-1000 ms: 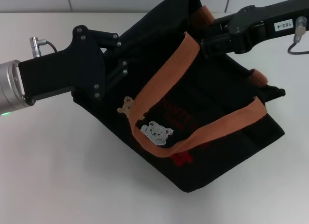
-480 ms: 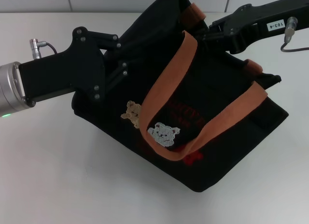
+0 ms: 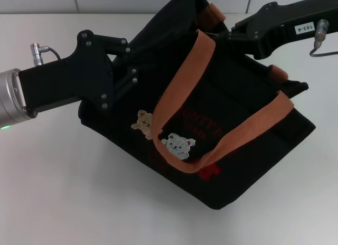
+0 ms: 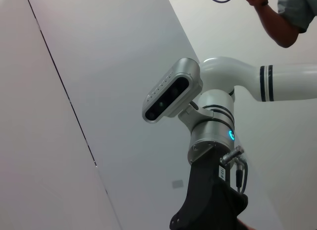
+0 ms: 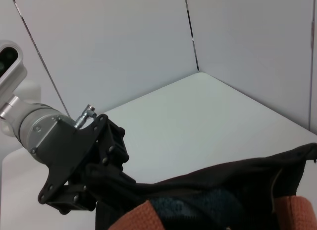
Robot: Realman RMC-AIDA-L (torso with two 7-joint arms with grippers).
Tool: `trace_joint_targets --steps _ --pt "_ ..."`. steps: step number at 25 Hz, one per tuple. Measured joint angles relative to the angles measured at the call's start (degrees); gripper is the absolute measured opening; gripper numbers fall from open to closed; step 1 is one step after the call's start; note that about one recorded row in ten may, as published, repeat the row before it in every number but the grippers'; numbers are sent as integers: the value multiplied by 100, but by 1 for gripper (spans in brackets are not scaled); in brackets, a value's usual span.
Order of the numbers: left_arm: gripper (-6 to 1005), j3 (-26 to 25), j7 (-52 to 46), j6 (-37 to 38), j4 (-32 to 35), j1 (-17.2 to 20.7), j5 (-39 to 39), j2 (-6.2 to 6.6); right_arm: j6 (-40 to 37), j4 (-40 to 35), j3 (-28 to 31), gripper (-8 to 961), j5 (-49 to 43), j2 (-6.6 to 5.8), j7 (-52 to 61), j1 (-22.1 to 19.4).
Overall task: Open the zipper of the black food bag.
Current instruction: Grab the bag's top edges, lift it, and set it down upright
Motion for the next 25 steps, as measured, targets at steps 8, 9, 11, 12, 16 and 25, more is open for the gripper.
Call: trace_joint_targets --steps 8,9,11,12,16,25 --pt "119 -17 44 5 -21 2 -10 0 -360 -368 41 -2 -1 -1 -64 -245" --pt "119 -17 44 5 -24 1 -29 0 -452 -401 57 -2 -5 -3 -64 -290" --pt "119 -18 42 4 -25 2 -80 2 -611 -439 105 -2 -29 -13 -64 -397" --pt "119 -17 39 4 -26 2 -90 1 -658 -459 120 -2 -37 -15 -66 -441" --pt "119 -16 6 -32 -26 10 -117 0 -860 -574 148 -1 -58 -19 -73 -715" --pt "120 30 42 -102 -88 -31 -133 0 -762 -420 634 29 824 -13 -403 -1072"
